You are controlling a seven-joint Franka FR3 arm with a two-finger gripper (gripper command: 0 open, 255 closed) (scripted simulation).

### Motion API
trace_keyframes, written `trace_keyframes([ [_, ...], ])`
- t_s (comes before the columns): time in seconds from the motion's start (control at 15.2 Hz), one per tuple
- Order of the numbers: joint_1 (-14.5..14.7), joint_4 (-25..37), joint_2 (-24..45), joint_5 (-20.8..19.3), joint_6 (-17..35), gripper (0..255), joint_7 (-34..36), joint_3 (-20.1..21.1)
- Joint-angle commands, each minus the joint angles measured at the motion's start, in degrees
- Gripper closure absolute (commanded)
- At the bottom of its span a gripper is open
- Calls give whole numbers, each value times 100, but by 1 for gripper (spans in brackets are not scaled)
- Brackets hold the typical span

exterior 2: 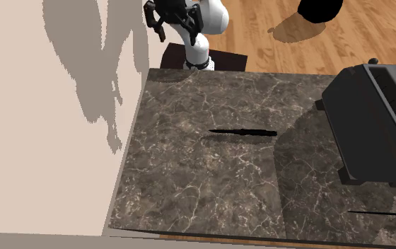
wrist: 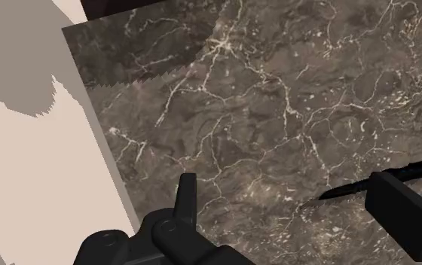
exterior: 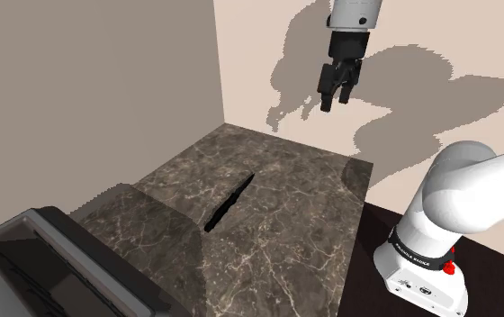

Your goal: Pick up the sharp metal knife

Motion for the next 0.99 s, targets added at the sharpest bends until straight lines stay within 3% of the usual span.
trace_keyframes([
  [0.0, 0, 0, 0, 0, 0, 0, 0, 0],
  [0.46, -271, -752, -351, 869, 755, 0, 2512, 1447],
  [0.92, -717, -763, 203, 1592, 1686, 0, 5021, 3081],
])
